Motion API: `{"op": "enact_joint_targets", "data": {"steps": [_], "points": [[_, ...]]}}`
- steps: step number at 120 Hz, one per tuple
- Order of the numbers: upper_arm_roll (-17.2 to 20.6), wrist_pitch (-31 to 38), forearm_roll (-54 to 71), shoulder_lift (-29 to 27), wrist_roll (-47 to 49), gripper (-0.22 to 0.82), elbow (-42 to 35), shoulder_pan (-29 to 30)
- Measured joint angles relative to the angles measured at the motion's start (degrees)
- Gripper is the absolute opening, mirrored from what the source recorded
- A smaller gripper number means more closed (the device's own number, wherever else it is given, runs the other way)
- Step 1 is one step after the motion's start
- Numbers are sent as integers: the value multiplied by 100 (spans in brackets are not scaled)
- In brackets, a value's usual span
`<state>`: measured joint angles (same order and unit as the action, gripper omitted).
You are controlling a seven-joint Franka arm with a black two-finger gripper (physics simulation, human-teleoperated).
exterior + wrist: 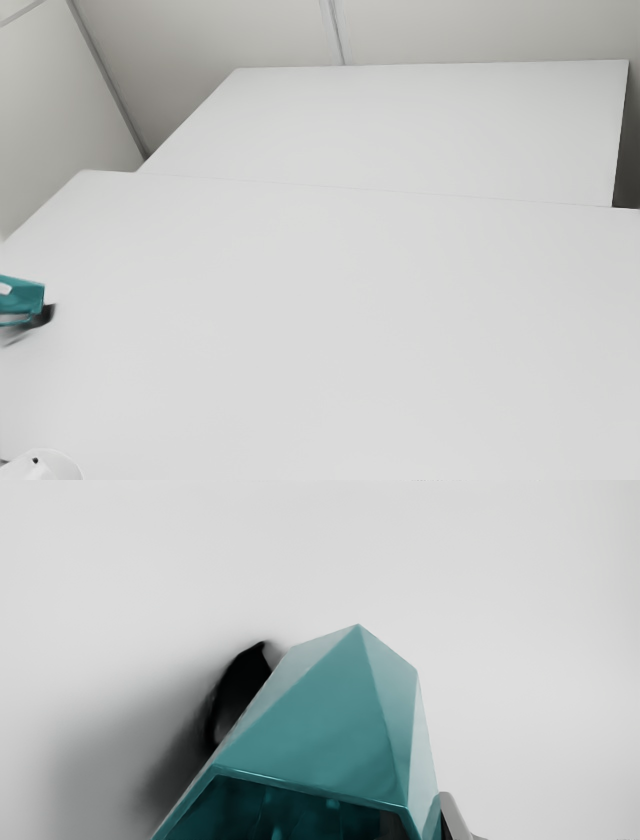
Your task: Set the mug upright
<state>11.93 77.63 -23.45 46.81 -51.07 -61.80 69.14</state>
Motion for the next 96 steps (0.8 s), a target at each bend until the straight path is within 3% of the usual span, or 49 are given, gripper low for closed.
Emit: {"op": "enact_joint_targets", "data": {"steps": [20, 40, 96], "points": [[50, 24, 250, -448, 100, -18, -151, -228], [44, 149, 500, -1327, 325, -18, -756, -856], [-109, 1583, 1089, -3351, 1482, -18, -3318, -3049]]}}
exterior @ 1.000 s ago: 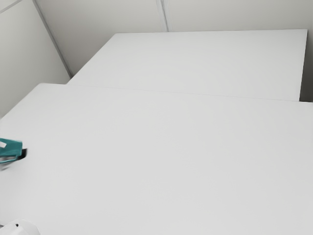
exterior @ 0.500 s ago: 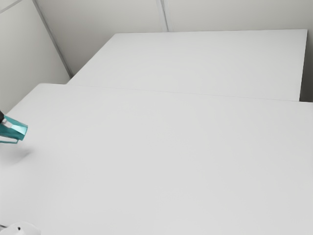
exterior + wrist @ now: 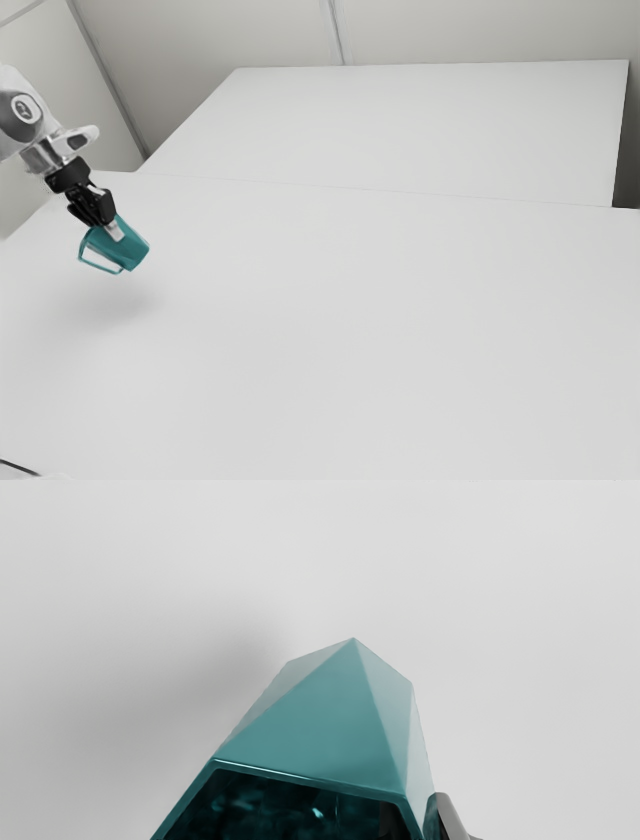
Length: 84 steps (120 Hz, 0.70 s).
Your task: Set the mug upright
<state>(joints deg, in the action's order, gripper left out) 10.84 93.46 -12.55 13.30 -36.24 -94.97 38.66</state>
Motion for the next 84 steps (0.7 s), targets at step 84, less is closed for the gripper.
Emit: {"op": "enact_joint_targets", "data": {"steps": [84], "points": [[-1486, 1358, 959, -353, 2512, -18, -1244, -4287]]}}
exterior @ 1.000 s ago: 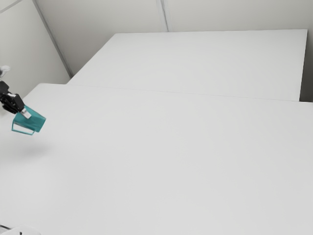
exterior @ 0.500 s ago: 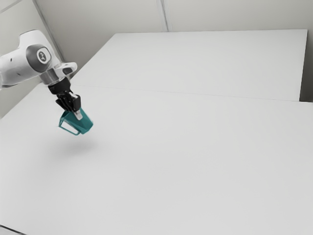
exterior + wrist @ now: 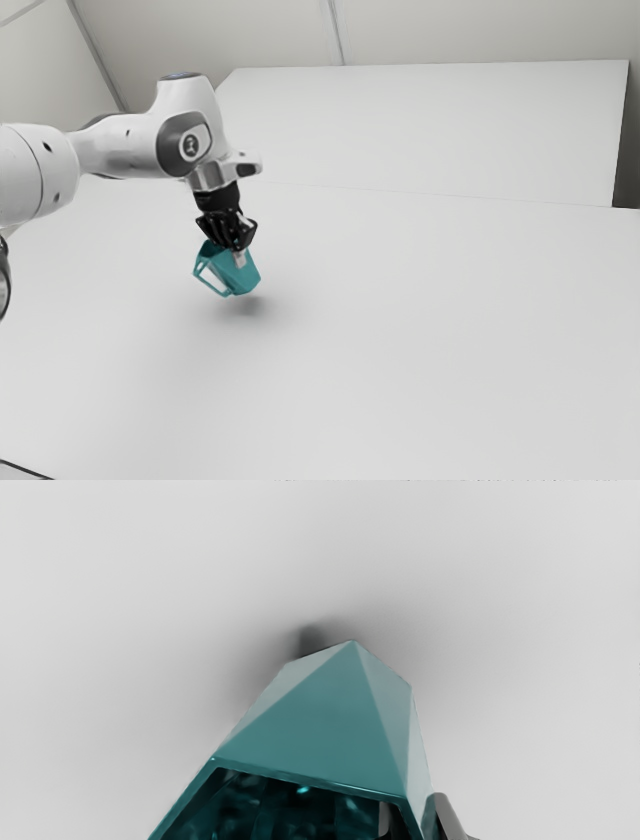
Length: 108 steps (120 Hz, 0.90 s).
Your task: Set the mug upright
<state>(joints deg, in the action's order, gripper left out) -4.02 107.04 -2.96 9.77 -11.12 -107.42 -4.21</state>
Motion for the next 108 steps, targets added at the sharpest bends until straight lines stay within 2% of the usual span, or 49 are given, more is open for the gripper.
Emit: {"op": "enact_joint_targets", "data": {"steps": [36, 62, 102, 108], "points": [[-33, 87, 804, 357, 1171, -18, 102, -672], [-34, 231, 1015, 706, 1834, -18, 151, -824], [-34, 373, 1054, 793, 2525, -18, 148, -878], [-36, 384, 1037, 794, 2590, -8, 149, -879]]}}
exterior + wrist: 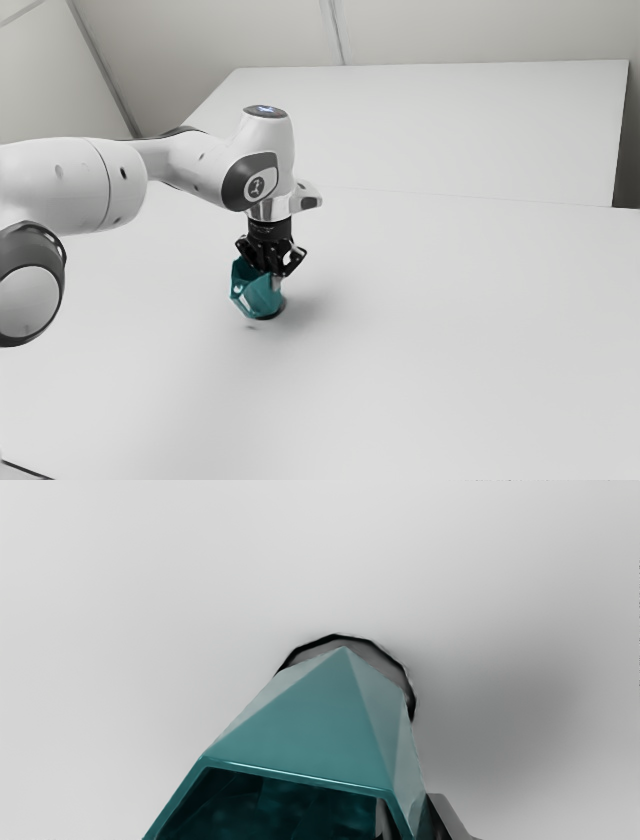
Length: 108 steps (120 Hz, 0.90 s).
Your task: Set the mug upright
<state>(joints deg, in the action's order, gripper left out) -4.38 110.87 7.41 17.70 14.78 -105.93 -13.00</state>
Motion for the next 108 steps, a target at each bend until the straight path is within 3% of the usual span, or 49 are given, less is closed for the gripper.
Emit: {"op": "enact_joint_targets", "data": {"steps": [19, 39, 77, 108], "points": [[-37, 21, -40, -28, 158, 25, -6, -7], [-45, 25, -43, -153, 273, 44, -2, -13], [-357, -397, -42, -1232, 188, 57, 50, 9], [-584, -726, -45, -1511, -406, 59, 857, -71]]}}
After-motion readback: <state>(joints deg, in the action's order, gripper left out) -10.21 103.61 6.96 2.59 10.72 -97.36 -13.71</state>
